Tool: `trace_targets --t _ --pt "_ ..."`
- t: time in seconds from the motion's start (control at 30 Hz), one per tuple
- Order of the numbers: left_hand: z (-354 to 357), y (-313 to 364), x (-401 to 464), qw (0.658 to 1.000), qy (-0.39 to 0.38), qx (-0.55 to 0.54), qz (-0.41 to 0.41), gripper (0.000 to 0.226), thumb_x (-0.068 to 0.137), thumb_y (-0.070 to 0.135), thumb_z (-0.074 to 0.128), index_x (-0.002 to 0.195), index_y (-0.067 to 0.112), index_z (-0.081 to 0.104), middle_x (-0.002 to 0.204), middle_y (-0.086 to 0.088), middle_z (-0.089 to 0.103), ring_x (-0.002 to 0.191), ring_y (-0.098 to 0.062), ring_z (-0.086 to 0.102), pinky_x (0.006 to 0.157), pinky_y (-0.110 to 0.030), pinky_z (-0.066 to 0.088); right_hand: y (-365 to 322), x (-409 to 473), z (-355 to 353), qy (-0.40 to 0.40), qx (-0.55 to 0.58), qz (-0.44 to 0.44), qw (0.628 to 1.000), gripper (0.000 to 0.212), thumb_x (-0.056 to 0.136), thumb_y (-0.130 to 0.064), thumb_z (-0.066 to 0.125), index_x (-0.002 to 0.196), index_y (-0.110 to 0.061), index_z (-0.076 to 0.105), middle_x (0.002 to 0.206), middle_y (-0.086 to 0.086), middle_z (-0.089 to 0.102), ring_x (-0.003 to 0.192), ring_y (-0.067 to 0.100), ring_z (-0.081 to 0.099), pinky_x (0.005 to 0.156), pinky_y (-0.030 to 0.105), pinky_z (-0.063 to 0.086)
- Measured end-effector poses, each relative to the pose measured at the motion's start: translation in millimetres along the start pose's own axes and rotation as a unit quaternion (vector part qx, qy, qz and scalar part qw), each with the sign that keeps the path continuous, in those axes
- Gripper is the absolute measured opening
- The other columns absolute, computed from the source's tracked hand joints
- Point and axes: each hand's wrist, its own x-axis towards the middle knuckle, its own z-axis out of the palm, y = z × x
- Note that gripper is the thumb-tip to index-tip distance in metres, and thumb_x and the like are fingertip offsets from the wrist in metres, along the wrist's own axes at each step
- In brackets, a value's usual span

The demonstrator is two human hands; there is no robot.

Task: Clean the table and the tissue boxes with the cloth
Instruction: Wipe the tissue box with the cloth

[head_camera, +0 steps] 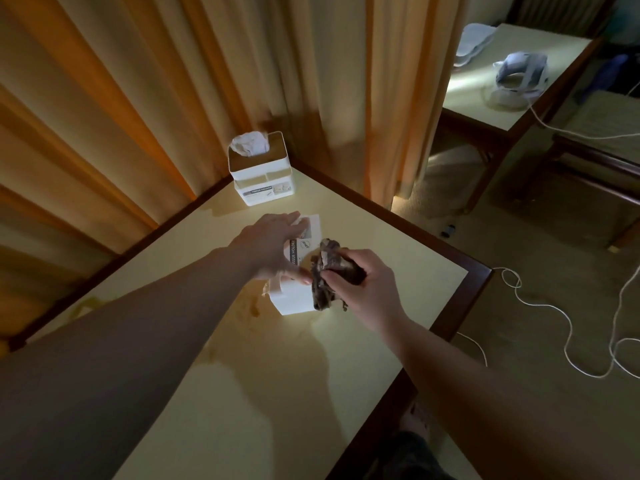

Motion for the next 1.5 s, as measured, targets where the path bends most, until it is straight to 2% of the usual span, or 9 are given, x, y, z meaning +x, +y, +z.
trace_targets --t 0.13,0.27,0.57,0.83,1.07,1.2,1.33,1.43,1.5 --pt "0.8 -2.1 1.4 1.0 -0.002 -0.005 0.001 0.128 0.063 0.078 0.079 0.164 0.034 0.014 0.172 0.011 0.007 0.157 -0.02 0.007 0.124 -0.056 0.019 11.5 -7.5 -7.3 -0.027 -0.082 -0.074 0.994 0.041 0.075 -0.029 0.09 0.112 -0.016 0.077 0.109 0.001 0.068 0.093 0.01 0.069 0.082 0.02 0.058" --pt "0.9 -2.3 2.3 1.0 -0.006 -0.017 -0.001 0.129 0.062 0.074 0.083 0.164 0.034 0.015 0.172 0.011 0.007 0.157 -0.02 0.007 0.125 -0.057 0.018 31.2 -16.8 -25.2 -0.097 -0.17 -0.077 0.978 0.042 0.075 -0.016 0.091 0.115 -0.013 0.078 0.112 0.005 0.068 0.098 0.019 0.07 0.09 0.034 0.061" --pt "-20.8 3.7 5.2 0.996 -0.073 0.038 0.039 0.129 0.065 0.058 0.091 0.164 0.038 0.011 0.173 0.008 -0.002 0.159 -0.019 -0.008 0.123 -0.063 -0.012 36.6 -2.5 -49.8 -0.239 -0.33 -0.022 0.913 0.043 0.09 -0.027 0.077 0.132 -0.024 0.07 0.125 -0.001 0.058 0.115 0.019 0.058 0.1 0.033 0.055" --pt "-26.5 7.8 -2.1 0.993 -0.09 0.07 0.036 0.117 0.079 0.006 0.083 0.159 0.054 0.013 0.17 -0.003 -0.025 0.154 -0.025 -0.027 0.124 -0.062 -0.007 24.2 32.6 -46.2 -0.321 -0.338 0.003 0.885 0.061 0.085 -0.045 0.077 0.142 -0.029 0.062 0.131 -0.006 0.056 0.113 0.012 0.061 0.098 0.032 0.055" --pt "21.3 1.4 -25.6 0.984 0.054 -0.132 -0.103 0.113 0.08 0.068 0.075 0.165 0.033 0.009 0.173 0.003 -0.006 0.158 -0.015 -0.012 0.126 -0.05 -0.008 -9.5 83.3 -37.6 -0.193 -0.27 -0.035 0.943 0.073 0.086 -0.066 0.066 0.145 -0.024 0.054 0.136 -0.005 0.062 0.121 0.011 0.059 0.096 0.036 0.055" --pt "40.5 0.5 -34.9 0.977 0.081 -0.15 -0.132 0.099 0.088 0.067 0.066 0.164 0.036 0.012 0.173 0.002 -0.001 0.159 -0.017 -0.009 0.126 -0.053 -0.004 -22.4 103.8 -26.9 -0.21 -0.271 -0.07 0.937 0.087 0.086 -0.08 0.055 0.153 -0.025 0.047 0.139 -0.003 0.062 0.122 0.013 0.061 0.095 0.035 0.057" --pt "44.8 -3.5 -41.0 0.972 0.095 -0.164 -0.141 0.095 0.089 0.065 0.066 0.163 0.041 0.011 0.173 0.001 -0.005 0.158 -0.018 -0.011 0.125 -0.053 -0.004 -29.5 109.1 -17.1 -0.236 -0.275 -0.076 0.929 0.081 0.092 -0.07 0.06 0.156 -0.025 0.043 0.142 -0.002 0.061 0.126 0.016 0.06 0.1 0.037 0.056" --pt "46.4 2.4 -47.5 0.942 0.115 -0.225 -0.219 0.105 0.087 0.071 0.064 0.166 0.031 0.006 0.173 -0.003 0.01 0.158 -0.024 0.013 0.126 -0.047 0.019 -33.4 109.0 -11.4 -0.244 -0.281 -0.057 0.926 0.083 0.089 -0.071 0.063 0.155 -0.022 0.046 0.139 -0.003 0.064 0.121 0.016 0.063 0.099 0.039 0.058" --pt "47.4 8.2 -48.5 0.903 0.121 -0.292 -0.293 0.097 0.087 0.07 0.065 0.162 0.024 0.024 0.162 -0.005 0.039 0.142 -0.031 0.045 0.108 -0.039 0.042 -36.9 107.5 -8.7 -0.258 -0.269 -0.023 0.928 0.07 0.087 -0.069 0.067 0.139 -0.023 0.059 0.125 -0.007 0.07 0.105 0.009 0.068 0.088 0.034 0.061"
